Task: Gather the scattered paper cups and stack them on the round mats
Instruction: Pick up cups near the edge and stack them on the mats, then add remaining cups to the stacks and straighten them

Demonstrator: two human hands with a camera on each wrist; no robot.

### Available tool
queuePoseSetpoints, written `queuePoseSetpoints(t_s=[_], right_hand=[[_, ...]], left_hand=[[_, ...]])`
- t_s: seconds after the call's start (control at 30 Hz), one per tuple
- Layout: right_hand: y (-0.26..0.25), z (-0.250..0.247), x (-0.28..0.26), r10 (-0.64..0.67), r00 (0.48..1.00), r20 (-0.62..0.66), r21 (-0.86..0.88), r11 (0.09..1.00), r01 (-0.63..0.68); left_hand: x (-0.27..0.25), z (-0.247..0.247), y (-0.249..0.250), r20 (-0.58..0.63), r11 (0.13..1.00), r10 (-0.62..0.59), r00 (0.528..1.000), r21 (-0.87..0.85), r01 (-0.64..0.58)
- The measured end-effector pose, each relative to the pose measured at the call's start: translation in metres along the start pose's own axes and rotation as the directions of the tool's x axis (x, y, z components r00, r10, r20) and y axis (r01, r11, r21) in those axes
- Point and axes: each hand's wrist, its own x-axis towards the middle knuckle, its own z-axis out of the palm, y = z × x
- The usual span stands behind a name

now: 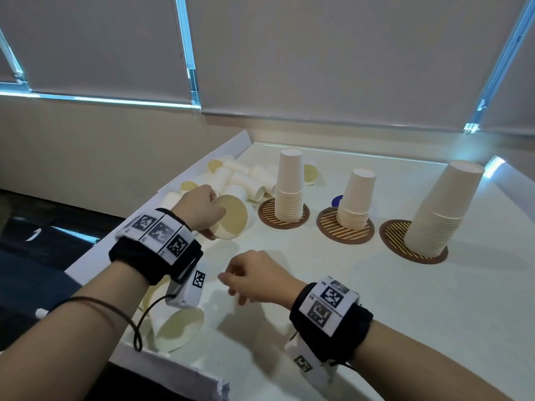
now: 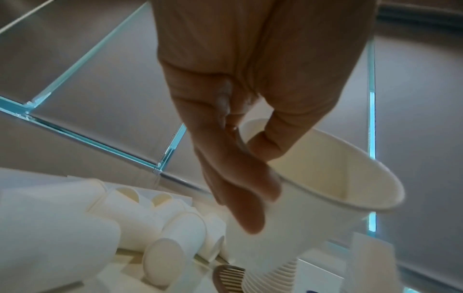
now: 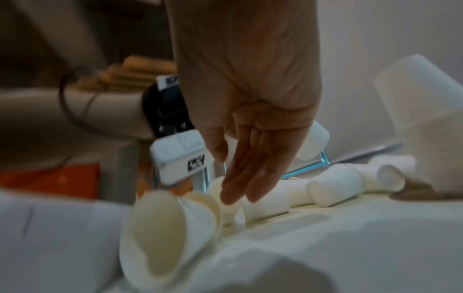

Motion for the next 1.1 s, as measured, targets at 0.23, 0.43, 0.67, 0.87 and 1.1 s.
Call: queuePoseSetpoints(t_s=[0.23,0.43,0.67,0.87,1.1], right_hand=[[0.004,-0.033,-0.004,0.081,0.98,0.182,0.903,0.381,-0.2],[0.013,-0.033,-0.002,0.29,0.952,0.1,0.889,0.403,-0.216],[0.024,-0.034,-0.002,0.337,0.935,0.111,0.896,0.373,-0.241],[0.026,-0.04,-0.003,0.361,0.93,0.074,0.924,0.327,-0.2],[0.034,-0.072,-0.001,0.479,0.876,-0.056,0.998,0.054,0.034]], left_hand=[[-0.028,0.003,-0.011,0.206,0.975,0.221,0.953,-0.05,-0.216],[-0.048,-0.006,-0.012,0.525,0.757,-0.178,0.832,0.614,-0.225],[-0.046,0.014,-0.037,0.563,0.428,-0.399,0.724,0.812,-0.396],[-0.033,0.016,-0.017,0.435,0.545,0.039,0.9,0.745,-0.384],[-0.032,-0.004,0.035,0.071,0.894,0.442,0.894,0.05,-0.446]])
